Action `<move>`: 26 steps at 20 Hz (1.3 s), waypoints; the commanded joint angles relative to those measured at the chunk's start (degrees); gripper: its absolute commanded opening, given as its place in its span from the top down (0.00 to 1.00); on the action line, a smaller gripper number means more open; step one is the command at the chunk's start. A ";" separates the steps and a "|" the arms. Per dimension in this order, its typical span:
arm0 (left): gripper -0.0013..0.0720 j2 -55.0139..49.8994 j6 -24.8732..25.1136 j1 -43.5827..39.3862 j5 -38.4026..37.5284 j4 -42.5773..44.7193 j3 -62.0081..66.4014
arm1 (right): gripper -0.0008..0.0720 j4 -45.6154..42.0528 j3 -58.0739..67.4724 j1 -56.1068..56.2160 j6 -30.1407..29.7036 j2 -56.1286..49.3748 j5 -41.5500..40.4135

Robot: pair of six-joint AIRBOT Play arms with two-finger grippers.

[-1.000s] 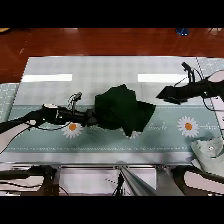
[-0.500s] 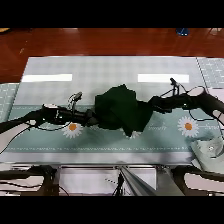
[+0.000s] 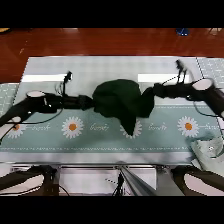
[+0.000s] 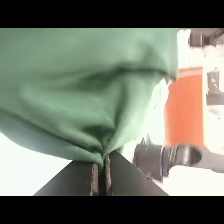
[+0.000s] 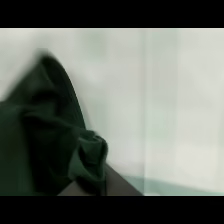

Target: Fold the shirts.

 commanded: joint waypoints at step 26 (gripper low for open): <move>0.95 37.27 -38.38 9.53 -26.47 32.89 22.88 | 0.96 -25.83 30.91 -2.14 18.56 27.17 59.39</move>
